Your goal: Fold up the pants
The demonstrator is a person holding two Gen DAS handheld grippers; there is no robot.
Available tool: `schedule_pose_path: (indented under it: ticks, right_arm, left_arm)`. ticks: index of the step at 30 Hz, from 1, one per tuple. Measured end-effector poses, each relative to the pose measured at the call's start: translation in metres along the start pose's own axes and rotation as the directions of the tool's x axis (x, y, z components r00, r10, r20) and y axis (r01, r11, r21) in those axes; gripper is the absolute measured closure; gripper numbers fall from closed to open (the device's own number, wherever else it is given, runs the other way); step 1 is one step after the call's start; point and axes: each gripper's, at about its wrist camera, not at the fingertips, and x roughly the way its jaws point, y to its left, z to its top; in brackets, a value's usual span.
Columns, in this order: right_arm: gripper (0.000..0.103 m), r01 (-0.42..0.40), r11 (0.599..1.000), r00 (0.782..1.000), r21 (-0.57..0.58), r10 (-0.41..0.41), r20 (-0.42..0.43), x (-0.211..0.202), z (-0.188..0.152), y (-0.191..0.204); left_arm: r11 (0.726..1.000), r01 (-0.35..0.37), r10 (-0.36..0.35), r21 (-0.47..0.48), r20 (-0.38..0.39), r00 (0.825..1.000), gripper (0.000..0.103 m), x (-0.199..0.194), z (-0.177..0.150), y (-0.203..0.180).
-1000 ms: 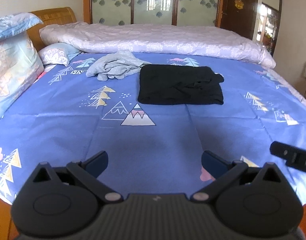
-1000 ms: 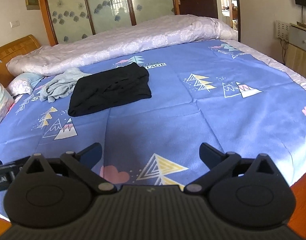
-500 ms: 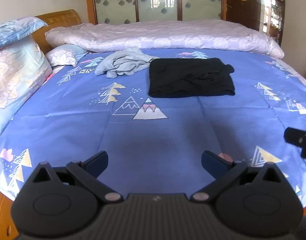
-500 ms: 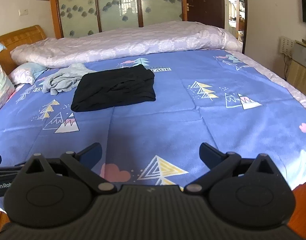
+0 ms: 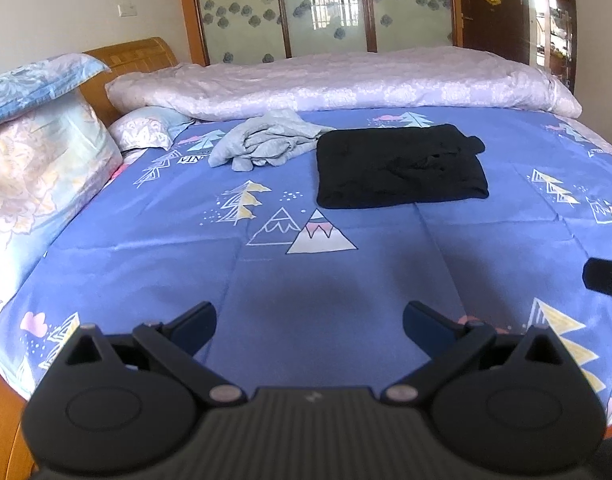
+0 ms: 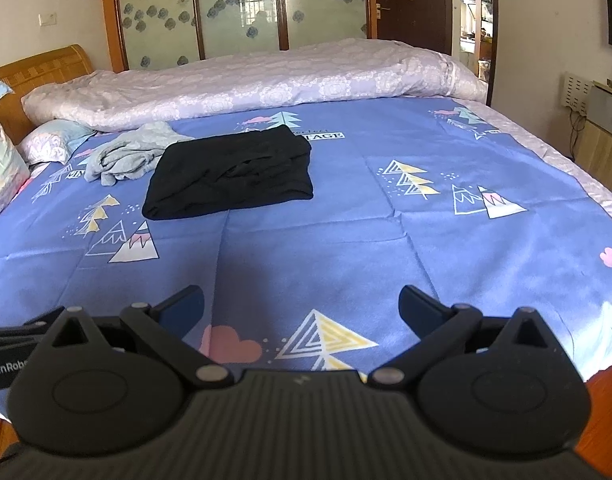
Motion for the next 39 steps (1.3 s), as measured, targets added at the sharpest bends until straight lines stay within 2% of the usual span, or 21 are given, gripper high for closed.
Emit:
schedule_pose_path:
  ticks: [8, 18, 27, 32, 35, 39]
  right_arm:
    - [0.000, -0.006, 1.000, 1.000, -0.012, 0.006, -0.003, 0.001, -0.003, 0.003]
    - [0.000, -0.015, 1.000, 1.000, -0.017, 0.015, -0.010, 0.000, -0.004, 0.006]
    - [0.000, -0.033, 0.999, 0.999, -0.018, 0.033, -0.019, -0.001, -0.006, 0.005]
    - [0.000, -0.038, 0.999, 0.999, -0.008, 0.037, -0.026, -0.001, -0.007, 0.004]
    - [0.000, -0.038, 0.999, 0.999, -0.003, 0.038, -0.032, 0.000, -0.008, 0.003]
    - [0.000, -0.041, 0.999, 0.998, -0.002, 0.041, -0.042, 0.002, -0.010, 0.000]
  left_arm:
    - [1.000, 0.007, -0.007, 0.000, -0.062, 0.998, 0.000, 0.008, -0.004, 0.003]
    - [1.000, 0.015, -0.016, -0.011, -0.063, 0.998, 0.000, 0.005, -0.007, 0.006]
    - [0.999, -0.028, 0.028, -0.021, -0.023, 0.999, 0.000, -0.002, -0.004, 0.007]
    - [0.996, -0.084, 0.084, 0.019, -0.016, 0.996, 0.000, -0.002, -0.005, 0.003]
    - [0.994, -0.103, 0.104, 0.037, -0.038, 0.994, 0.000, 0.002, -0.006, 0.000]
    - [0.997, -0.076, 0.079, 0.034, -0.115, 0.990, 0.000, 0.008, -0.006, 0.000]
